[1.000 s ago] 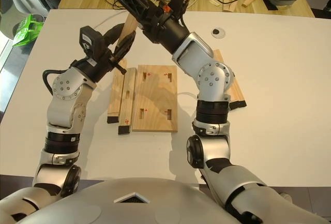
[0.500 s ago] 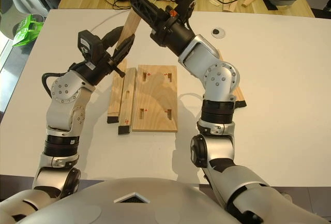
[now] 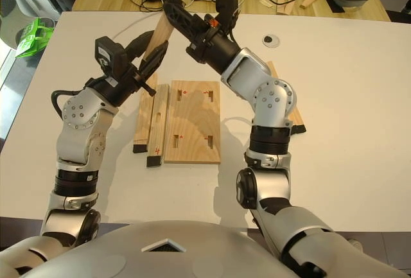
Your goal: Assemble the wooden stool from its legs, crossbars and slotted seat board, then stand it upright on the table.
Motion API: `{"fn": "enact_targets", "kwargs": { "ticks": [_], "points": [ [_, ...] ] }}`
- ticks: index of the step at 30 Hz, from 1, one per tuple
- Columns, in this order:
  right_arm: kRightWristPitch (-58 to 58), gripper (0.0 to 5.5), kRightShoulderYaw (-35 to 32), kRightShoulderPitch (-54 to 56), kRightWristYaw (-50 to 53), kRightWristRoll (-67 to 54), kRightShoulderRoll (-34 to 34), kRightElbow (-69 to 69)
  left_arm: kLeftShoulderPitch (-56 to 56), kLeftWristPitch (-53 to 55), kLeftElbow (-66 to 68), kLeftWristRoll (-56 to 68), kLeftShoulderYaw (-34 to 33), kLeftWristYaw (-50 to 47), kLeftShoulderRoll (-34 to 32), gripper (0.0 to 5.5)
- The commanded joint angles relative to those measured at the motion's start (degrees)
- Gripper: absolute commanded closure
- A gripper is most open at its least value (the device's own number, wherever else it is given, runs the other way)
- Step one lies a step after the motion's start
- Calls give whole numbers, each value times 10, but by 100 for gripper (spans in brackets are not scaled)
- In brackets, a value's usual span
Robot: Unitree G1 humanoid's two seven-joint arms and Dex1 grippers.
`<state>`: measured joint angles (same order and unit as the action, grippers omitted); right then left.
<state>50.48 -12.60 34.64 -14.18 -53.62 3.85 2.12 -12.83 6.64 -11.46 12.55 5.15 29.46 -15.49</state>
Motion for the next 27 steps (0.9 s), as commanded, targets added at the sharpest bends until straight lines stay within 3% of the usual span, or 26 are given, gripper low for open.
{"fn": "enact_targets", "kwargs": {
  "ticks": [1,7,13,16,22,26,27],
  "points": [
    [-16,512,-6,-4,13,2,5,-4,-6,-3,-13,-1,1,0,1,339],
    [-94,512,-51,-8,38,20,-24,-47,7,-32,10,-28,-17,-17,-15,245],
    [-139,512,-91,-39,56,57,-102,-95,19,-80,35,-64,-36,-35,-31,145],
    [-139,512,-55,-105,2,116,-185,-135,23,-81,58,-86,-78,-96,-26,100],
    [-154,512,-32,-221,-94,192,-313,-182,38,-70,66,-92,-93,-126,-24,98],
    [-125,512,-92,-232,-118,152,-346,-156,50,-65,61,-95,-92,-138,-18,98],
    [-100,512,-135,-218,-107,107,-344,-127,53,-63,59,-95,-92,-140,-16,98]
  ]
}}
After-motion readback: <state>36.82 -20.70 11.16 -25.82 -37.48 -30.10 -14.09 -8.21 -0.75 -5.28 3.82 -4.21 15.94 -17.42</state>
